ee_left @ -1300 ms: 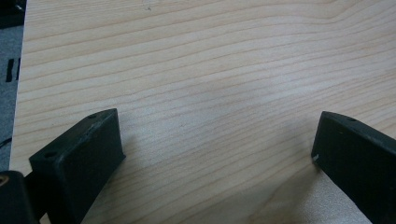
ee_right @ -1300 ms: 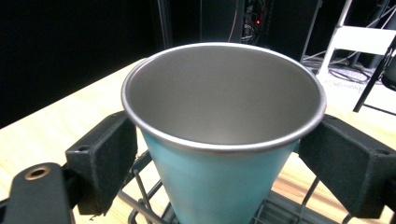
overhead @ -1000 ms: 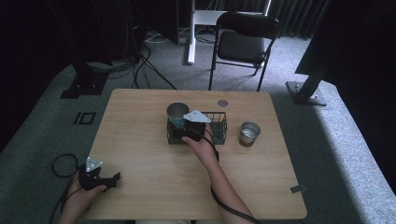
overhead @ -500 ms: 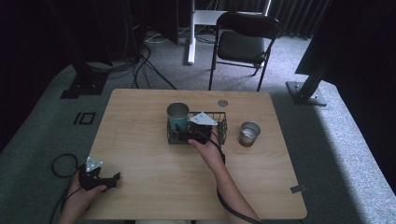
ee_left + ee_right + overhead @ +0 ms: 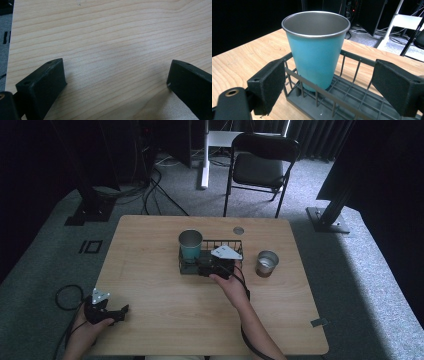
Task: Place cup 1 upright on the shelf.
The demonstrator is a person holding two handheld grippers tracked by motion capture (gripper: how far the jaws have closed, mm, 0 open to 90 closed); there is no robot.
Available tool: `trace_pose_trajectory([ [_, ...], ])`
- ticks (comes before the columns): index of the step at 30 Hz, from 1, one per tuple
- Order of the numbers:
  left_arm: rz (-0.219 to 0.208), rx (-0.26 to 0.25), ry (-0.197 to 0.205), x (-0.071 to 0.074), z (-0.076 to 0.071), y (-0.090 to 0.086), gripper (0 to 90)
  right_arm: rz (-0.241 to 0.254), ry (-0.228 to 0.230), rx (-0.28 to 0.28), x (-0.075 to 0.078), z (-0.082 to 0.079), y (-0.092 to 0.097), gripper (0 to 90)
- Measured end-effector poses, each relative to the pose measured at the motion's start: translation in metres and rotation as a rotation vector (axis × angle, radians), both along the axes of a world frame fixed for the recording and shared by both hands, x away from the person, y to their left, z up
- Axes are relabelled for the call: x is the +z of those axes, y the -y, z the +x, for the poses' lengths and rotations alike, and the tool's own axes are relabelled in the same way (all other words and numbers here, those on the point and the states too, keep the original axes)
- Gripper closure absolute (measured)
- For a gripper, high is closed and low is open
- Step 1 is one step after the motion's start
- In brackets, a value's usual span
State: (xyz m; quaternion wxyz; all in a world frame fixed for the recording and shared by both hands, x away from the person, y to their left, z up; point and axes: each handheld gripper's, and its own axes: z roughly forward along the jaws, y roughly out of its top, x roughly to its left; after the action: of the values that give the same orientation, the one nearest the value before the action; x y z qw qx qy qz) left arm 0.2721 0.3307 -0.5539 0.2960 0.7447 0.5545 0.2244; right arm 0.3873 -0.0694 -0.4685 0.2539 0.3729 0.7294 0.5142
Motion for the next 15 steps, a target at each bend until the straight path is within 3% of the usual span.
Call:
trace_pose_trajectory([
  [15,-0.001,0.001,0.001,0.0,0.0,0.0,2.5,-0.011,0.026,0.007,-0.001,-0.031,0.036,11.9],
])
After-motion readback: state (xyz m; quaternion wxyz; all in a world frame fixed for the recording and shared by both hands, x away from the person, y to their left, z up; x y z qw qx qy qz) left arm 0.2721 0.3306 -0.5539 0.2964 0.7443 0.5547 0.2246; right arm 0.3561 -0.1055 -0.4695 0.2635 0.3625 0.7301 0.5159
